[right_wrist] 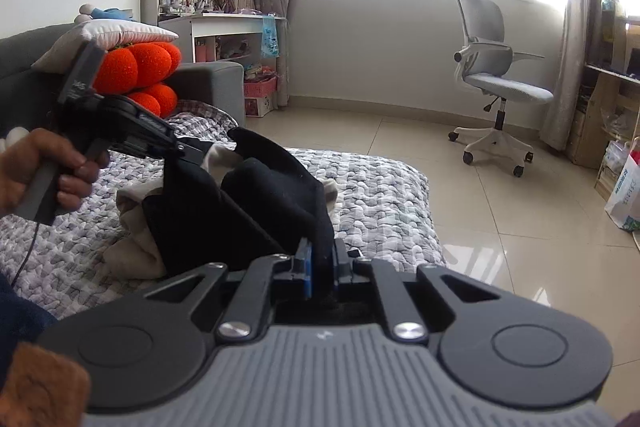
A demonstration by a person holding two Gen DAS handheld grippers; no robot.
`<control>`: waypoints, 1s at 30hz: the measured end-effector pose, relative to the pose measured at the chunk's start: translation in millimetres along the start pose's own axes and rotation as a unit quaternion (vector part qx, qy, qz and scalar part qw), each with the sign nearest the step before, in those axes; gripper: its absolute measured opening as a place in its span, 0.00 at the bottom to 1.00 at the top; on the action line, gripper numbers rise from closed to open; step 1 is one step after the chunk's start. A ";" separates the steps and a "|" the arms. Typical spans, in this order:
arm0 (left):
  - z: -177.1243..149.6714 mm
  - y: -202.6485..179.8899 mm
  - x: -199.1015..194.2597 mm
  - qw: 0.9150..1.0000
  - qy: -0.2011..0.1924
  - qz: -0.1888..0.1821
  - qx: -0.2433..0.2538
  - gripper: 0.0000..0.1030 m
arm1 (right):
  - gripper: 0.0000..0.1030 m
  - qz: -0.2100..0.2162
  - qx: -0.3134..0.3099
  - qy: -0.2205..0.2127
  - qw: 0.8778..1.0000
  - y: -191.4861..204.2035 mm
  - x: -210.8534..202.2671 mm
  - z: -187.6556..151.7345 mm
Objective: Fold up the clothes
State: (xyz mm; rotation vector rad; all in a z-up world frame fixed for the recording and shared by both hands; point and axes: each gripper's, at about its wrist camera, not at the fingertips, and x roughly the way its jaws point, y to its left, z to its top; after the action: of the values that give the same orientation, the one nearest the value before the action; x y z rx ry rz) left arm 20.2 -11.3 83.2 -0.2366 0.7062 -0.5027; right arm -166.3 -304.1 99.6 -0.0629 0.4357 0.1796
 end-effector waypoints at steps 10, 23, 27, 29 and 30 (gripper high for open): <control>-18.8 64.6 -149.1 0.996 -0.078 0.028 0.024 0.09 | 0.09 -0.026 -0.005 0.019 0.999 -8.9 7.8 -5.7; -67.0 125.6 -128.1 0.998 -0.021 0.016 -0.052 0.41 | 0.62 0.067 -0.187 0.008 0.980 77.0 48.7 24.9; -70.0 131.8 -125.2 0.997 -0.023 0.005 -0.069 0.45 | 0.62 0.162 -0.253 0.023 0.954 112.1 74.9 30.2; -70.0 135.1 -125.5 0.996 -0.026 -0.001 -0.080 0.50 | 0.60 0.186 -0.272 0.046 0.943 124.1 94.7 26.6; -69.8 136.4 -124.6 0.996 -0.025 -0.002 -0.087 0.52 | 0.49 0.195 -0.276 0.058 0.940 129.0 104.1 25.2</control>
State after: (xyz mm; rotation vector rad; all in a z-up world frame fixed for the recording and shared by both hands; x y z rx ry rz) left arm -58.4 166.9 50.5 -0.4119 0.7013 -0.4389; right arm -87.1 -158.3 75.2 -0.5432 0.5027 0.6901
